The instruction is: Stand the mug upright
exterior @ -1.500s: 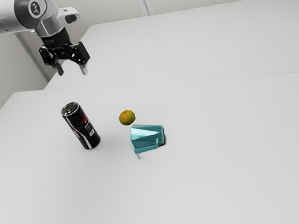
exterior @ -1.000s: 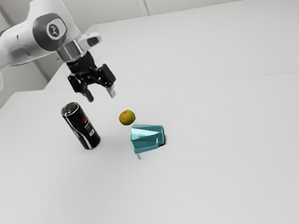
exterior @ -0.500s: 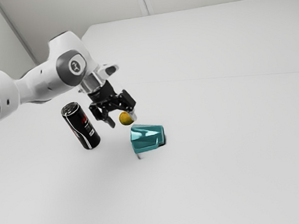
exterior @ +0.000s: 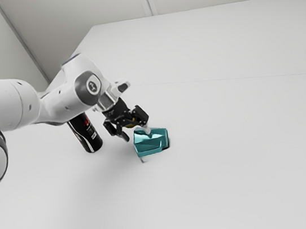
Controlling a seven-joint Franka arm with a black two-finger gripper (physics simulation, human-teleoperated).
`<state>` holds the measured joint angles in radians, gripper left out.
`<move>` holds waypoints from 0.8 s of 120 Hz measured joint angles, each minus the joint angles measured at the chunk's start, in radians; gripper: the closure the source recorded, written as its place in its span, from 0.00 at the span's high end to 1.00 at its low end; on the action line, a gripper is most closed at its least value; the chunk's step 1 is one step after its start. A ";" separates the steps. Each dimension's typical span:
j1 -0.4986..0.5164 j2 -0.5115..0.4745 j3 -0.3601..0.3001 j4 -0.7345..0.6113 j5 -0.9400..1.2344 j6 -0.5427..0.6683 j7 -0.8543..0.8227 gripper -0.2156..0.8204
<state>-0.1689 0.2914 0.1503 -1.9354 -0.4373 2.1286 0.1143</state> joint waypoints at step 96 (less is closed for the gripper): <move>0.035 -0.009 0.002 -0.118 -0.416 0.141 0.291 0.79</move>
<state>-0.1342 0.2822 0.1519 -2.0534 -0.8534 2.2696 0.4053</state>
